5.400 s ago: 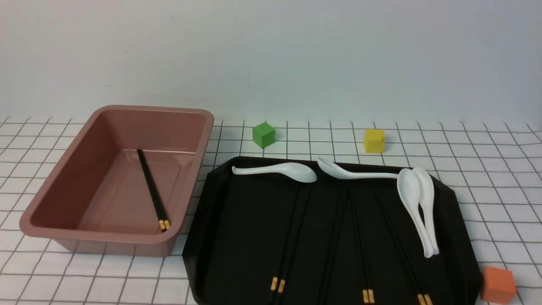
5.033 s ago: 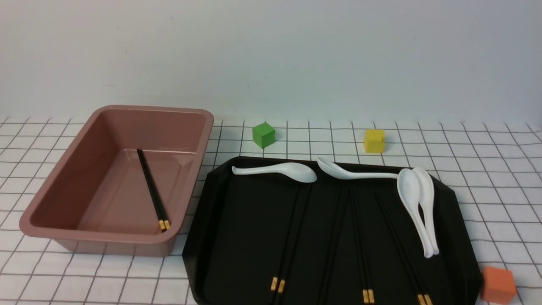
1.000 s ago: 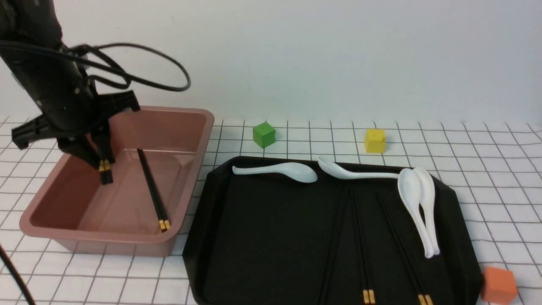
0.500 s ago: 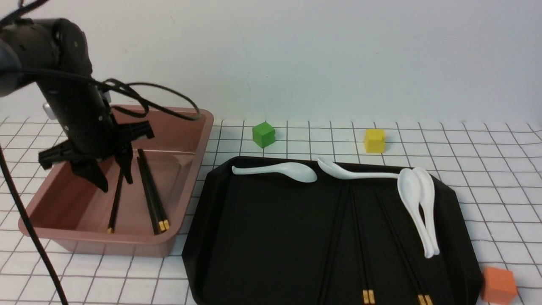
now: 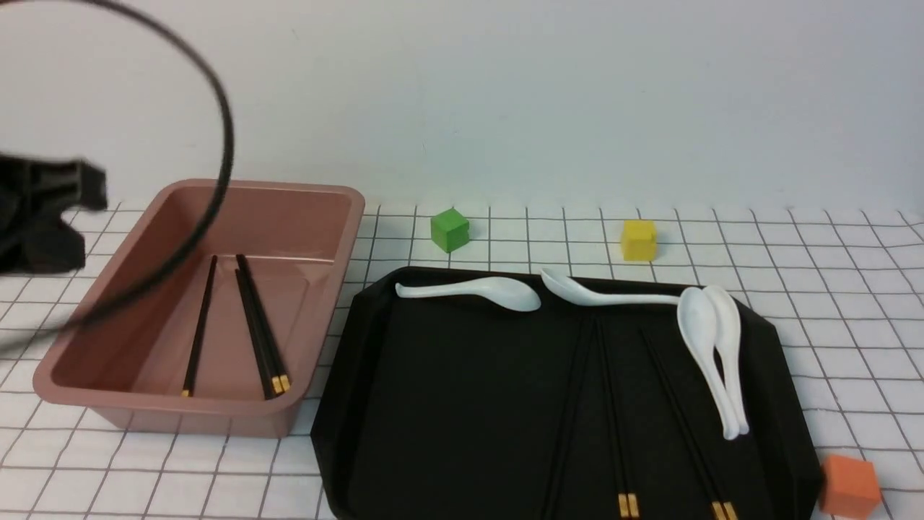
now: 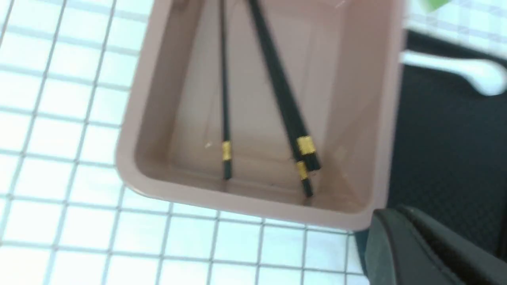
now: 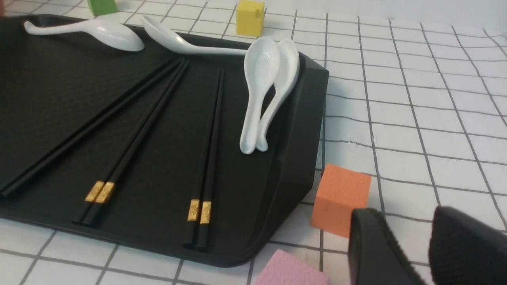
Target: On white black tablecloth take chopsticks from black tray and put them in box.
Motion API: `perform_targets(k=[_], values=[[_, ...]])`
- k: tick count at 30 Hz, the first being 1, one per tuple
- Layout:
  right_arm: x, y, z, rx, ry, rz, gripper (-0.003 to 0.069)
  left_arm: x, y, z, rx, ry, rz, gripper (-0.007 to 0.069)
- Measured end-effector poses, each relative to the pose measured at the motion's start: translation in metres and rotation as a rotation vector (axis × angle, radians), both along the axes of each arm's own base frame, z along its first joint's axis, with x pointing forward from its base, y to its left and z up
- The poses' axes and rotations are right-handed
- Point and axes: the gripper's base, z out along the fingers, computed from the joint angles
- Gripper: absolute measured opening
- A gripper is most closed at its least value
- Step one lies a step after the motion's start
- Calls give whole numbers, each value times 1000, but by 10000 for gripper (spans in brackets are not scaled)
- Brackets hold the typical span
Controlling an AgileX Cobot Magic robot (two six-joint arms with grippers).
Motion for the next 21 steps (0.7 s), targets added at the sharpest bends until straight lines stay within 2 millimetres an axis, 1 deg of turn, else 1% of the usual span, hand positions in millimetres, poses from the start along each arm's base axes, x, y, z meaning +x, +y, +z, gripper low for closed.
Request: perform_targets(k=[1,3,4,6,9,10,12,14,18,21], values=[[0,0,0,0,0,0,240,-26,0,-17,-29,-84,-3,-13],[0,0,0,0,0,0,240,-46,0,-32,-56,-161,0,-13],[0,0,0,0,0,0,240,-71,1,-52,-90,-263,12,-13],[0,0,0,0,0,0,240,-92,2,-70,-150,-349,33,-13],[0,0,0,0,0,0,240,-126,4,-78,-229,-541,52,-13],[0,0,0,0,0,0,240,-127,4,-78,-230,-552,52,-13],[0,0,0,0,0,0,240,-147,6,-82,-220,-675,46,-13],[0,0,0,0,0,0,240,-157,8,-88,-180,-741,42,-13],[0,0,0,0,0,0,240,-159,10,-97,-130,-758,41,-13],[0,0,0,0,0,0,240,-159,10,-99,-129,-752,41,-13]])
